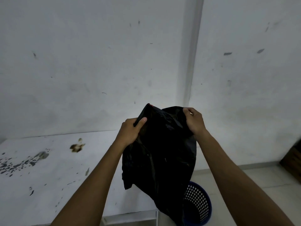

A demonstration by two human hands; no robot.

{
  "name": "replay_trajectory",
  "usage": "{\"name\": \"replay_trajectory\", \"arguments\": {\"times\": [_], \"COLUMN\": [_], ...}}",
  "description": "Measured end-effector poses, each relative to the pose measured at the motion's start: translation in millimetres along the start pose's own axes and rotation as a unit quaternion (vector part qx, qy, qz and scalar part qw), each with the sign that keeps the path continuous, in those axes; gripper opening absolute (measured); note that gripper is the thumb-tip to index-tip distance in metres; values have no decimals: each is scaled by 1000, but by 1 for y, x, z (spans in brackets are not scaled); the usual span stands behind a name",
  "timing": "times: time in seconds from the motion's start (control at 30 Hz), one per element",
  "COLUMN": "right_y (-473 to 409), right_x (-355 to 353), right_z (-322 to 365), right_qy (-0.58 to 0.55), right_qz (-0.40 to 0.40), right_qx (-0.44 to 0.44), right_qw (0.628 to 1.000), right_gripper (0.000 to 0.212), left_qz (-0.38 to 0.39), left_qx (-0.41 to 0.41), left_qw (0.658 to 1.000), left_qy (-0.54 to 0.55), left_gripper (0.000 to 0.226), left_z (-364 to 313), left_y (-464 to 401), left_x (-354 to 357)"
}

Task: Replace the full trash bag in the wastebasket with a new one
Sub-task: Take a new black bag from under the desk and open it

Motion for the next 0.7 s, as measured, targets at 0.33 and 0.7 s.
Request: {"name": "replay_trajectory", "arguments": {"times": [0.33, 0.7], "right_y": [48, -54], "right_x": [-24, -161], "right_z": [-7, -61], "right_qy": [197, 81], "right_qz": [265, 183], "right_qx": [-57, 21], "right_qw": [942, 980], "right_gripper": [53, 51], "left_qz": [107, 53], "left_qx": [22, -31], "left_qw": [992, 998], "left_qy": [56, -17], "left_gripper": [57, 75], "left_z": [-41, -75], "left_y": [0, 11], "left_x": [74, 191]}}
Point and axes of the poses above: each hand's wrist, its own y-axis away from the middle knuckle, its own x-axis out of the palm, z = x × y, the point moved 4 cm from there along -y, towards the middle knuckle, and after that the axes turned 10 degrees about -z, right-handed, at the moved point
